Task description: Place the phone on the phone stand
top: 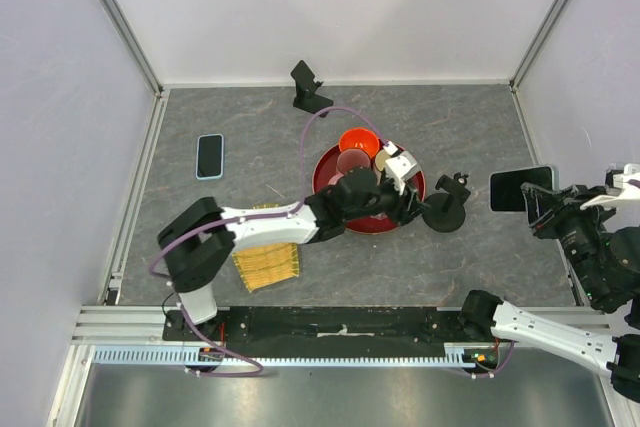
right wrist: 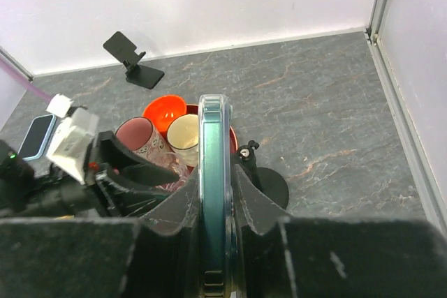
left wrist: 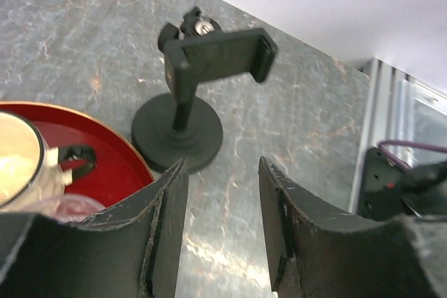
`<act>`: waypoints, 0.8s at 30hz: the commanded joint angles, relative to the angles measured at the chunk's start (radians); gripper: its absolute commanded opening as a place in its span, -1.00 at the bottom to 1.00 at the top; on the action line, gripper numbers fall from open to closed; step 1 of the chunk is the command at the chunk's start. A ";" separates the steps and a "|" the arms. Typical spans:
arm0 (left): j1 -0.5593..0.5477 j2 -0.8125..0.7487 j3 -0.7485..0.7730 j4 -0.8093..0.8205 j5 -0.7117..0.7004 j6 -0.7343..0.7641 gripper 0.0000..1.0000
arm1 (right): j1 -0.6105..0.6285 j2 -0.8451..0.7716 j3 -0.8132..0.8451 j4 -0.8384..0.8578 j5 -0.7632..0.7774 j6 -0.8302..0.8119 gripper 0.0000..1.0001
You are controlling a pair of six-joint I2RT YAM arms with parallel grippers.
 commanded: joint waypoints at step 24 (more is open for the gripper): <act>-0.002 0.259 0.212 0.298 -0.091 0.118 -0.34 | 0.000 0.089 -0.024 0.007 -0.132 -0.084 -1.00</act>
